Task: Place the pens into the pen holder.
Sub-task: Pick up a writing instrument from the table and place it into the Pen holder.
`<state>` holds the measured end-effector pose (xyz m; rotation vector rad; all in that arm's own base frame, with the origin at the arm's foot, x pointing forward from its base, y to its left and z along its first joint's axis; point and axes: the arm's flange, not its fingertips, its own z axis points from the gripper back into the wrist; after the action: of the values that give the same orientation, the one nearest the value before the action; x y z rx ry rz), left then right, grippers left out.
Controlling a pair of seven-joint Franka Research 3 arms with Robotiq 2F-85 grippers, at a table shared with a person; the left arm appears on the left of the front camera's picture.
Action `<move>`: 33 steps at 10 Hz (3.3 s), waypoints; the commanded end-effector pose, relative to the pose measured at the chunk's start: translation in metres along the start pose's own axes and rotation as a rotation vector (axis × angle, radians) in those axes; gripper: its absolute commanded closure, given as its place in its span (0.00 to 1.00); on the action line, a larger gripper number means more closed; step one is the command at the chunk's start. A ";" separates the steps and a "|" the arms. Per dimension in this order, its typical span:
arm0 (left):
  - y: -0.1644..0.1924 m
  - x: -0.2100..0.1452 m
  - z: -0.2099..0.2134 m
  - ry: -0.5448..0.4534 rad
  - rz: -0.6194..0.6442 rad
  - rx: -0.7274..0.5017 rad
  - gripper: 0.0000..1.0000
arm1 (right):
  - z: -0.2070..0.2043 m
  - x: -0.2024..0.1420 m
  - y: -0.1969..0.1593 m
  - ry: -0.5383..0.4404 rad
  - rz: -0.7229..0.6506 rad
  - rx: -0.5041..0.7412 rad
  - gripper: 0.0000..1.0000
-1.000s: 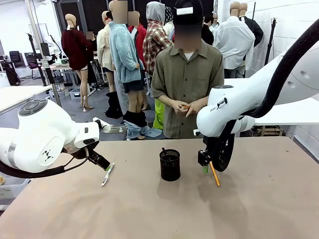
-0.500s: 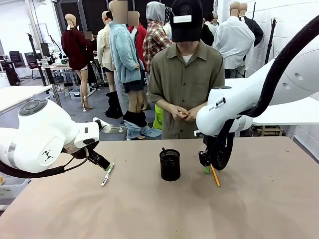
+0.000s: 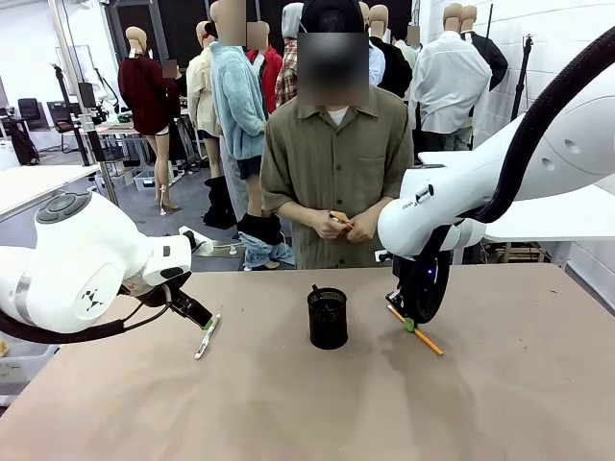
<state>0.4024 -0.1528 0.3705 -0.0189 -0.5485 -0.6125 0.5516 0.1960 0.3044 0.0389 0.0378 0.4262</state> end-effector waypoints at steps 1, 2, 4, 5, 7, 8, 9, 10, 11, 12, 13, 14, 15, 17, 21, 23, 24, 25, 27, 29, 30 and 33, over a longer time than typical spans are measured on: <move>0.002 -0.001 0.001 -0.002 0.005 0.000 0.00 | 0.002 -0.004 0.004 0.016 0.059 0.019 1.00; 0.002 -0.001 0.001 -0.002 0.005 0.000 0.00 | 0.008 -0.009 0.005 -0.005 0.110 0.034 1.00; 0.002 -0.001 0.001 -0.002 0.005 0.000 0.00 | 0.021 -0.023 0.002 -0.092 0.284 0.099 1.00; 0.002 -0.001 0.001 -0.002 0.005 0.000 0.00 | 0.026 -0.029 -0.005 -0.119 0.333 0.128 1.00; 0.002 -0.001 0.001 -0.002 0.005 0.000 0.00 | 0.036 -0.040 -0.019 -0.219 0.466 0.234 1.00; 0.002 -0.001 0.001 -0.002 0.005 0.000 0.00 | 0.040 -0.045 -0.022 -0.283 0.552 0.296 1.00; 0.002 -0.001 0.001 -0.002 0.005 0.000 0.00 | 0.043 -0.046 -0.022 -0.356 0.661 0.389 1.00; 0.002 -0.001 0.001 -0.002 0.005 0.000 0.00 | 0.043 -0.045 -0.021 -0.394 0.737 0.439 1.00; 0.002 -0.001 0.001 -0.002 0.005 0.000 0.00 | 0.044 -0.044 -0.022 -0.423 0.769 0.470 1.00; 0.002 -0.001 0.001 -0.002 0.005 0.000 0.00 | 0.045 -0.045 -0.024 -0.458 0.817 0.514 1.00; 0.002 -0.001 0.001 -0.002 0.005 0.000 0.00 | 0.045 -0.046 -0.029 -0.492 0.857 0.564 1.00; 0.002 -0.001 0.001 -0.002 0.005 0.000 0.00 | 0.044 -0.048 -0.033 -0.513 0.883 0.598 1.00; 0.002 -0.001 0.001 -0.002 0.005 0.000 0.00 | 0.042 -0.049 -0.038 -0.532 0.893 0.621 1.00; 0.002 -0.001 0.001 -0.002 0.005 0.000 0.00 | 0.039 -0.057 -0.054 -0.578 0.940 0.696 1.00; 0.002 -0.001 0.001 -0.002 0.005 0.000 0.00 | 0.045 -0.133 -0.140 -0.922 1.002 0.859 1.00; 0.002 -0.001 0.001 -0.002 0.005 0.000 0.00 | 0.024 -0.173 -0.186 -1.118 0.946 0.929 1.00; 0.002 -0.001 0.001 -0.002 0.005 0.000 0.00 | 0.010 -0.183 -0.204 -1.200 0.900 0.962 1.00; 0.002 -0.001 0.001 -0.002 0.005 0.000 0.00 | 0.000 -0.184 -0.213 -1.238 0.876 1.000 1.00; 0.002 -0.001 0.001 -0.002 0.005 0.000 0.00 | 0.005 -0.176 -0.205 -1.254 0.866 1.013 1.00; 0.002 -0.001 0.001 -0.002 0.005 0.000 0.00 | 0.040 -0.183 -0.172 -1.381 0.784 0.941 1.00; 0.002 -0.001 0.001 -0.002 0.005 0.000 0.00 | 0.056 -0.184 -0.150 -1.438 0.779 0.912 1.00; 0.002 -0.001 0.001 -0.002 0.005 0.000 0.00 | 0.091 -0.161 -0.075 -1.508 0.773 0.804 1.00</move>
<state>0.4024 -0.1533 0.3706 -0.0188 -0.5487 -0.6135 0.4421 0.0312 0.3907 1.2536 -1.3380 1.0671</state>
